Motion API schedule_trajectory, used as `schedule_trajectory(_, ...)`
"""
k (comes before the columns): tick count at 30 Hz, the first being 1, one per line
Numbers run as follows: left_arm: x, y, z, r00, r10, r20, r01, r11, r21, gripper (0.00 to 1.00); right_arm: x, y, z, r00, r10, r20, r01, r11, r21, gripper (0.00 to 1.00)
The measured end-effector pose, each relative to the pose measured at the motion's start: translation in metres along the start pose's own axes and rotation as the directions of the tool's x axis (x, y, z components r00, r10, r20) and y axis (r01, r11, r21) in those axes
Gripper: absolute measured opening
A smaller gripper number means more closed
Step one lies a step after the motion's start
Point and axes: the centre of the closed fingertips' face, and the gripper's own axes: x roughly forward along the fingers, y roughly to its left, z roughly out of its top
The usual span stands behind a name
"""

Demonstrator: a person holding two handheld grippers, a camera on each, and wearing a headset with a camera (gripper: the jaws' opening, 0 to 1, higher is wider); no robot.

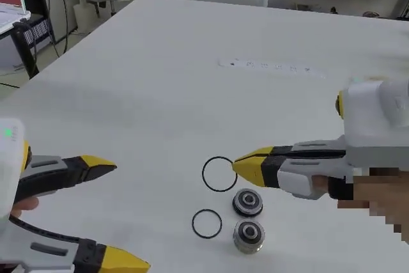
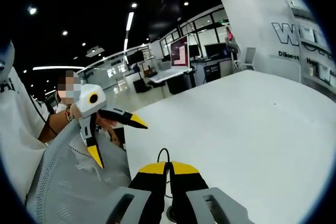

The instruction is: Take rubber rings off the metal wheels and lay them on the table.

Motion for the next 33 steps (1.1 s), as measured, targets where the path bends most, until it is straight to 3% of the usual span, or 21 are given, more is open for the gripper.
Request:
schedule_trajectory(14,0.0,0.0,-0.004,0.9999,-0.001,-0.017,0.001,1.0,0.009,0.86,0.021,0.005,-0.008,0.9942,0.021,-0.105,-0.031,0.995,-0.093,0.0)
schedule_trajectory(27,0.001,0.0,-0.005,0.9997,-0.002,-0.024,0.003,1.0,0.006,0.85,0.038,0.009,-0.028,0.9786,0.041,-0.202,-0.066,0.991,-0.116,0.0)
schedule_trajectory(33,0.001,0.0,-0.007,0.9993,-0.005,-0.037,0.005,1.0,0.004,0.85,0.044,0.009,-0.045,0.9694,0.036,-0.243,-0.069,0.989,-0.13,0.0)
